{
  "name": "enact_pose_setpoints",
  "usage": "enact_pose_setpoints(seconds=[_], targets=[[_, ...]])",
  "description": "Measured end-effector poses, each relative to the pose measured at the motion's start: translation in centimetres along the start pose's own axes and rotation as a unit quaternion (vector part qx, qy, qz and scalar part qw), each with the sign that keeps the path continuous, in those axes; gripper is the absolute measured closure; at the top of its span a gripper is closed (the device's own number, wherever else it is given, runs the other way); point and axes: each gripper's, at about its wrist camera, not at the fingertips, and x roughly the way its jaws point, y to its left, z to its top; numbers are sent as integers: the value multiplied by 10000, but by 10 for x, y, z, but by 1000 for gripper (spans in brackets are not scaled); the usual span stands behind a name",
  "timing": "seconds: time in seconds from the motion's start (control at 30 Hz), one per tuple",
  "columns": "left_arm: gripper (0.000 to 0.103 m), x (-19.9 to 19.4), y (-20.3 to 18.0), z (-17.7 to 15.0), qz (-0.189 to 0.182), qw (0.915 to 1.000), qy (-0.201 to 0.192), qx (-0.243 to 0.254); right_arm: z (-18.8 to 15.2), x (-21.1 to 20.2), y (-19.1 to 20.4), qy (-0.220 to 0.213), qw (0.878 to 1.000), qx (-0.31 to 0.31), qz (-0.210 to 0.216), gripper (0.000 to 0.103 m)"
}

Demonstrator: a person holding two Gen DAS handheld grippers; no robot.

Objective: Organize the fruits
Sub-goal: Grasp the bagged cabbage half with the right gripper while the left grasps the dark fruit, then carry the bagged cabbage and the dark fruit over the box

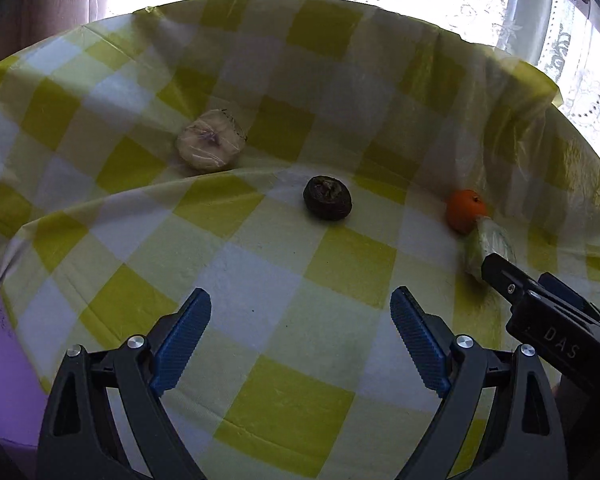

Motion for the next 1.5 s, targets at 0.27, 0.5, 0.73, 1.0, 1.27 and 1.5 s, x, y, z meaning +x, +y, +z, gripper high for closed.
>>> enact_pose_setpoints(seconds=[0.27, 0.5, 0.73, 1.0, 1.27, 1.5], targets=[[15, 46, 5, 44, 60, 9995, 133, -296, 12, 32, 14, 282, 9994, -141, -127, 25], [27, 75, -16, 66, 21, 9993, 351, 86, 13, 35, 6, 320, 9994, 130, -11, 45], [69, 63, -25, 62, 199, 9991, 233, 306, 11, 35, -3, 324, 9989, 291, 172, 46], [70, -14, -2, 32, 317, 9959, -844, -31, 9, 16, -21, 0, 9981, 616, -28, 46], [69, -101, 6, -10, 195, 9882, -1508, 176, -15, -36, -23, -704, 9910, 1117, 242, 46], [69, -132, 14, -42, 71, 9868, -1595, 257, -50, -86, 2, -928, 9889, 1093, 378, 46]])
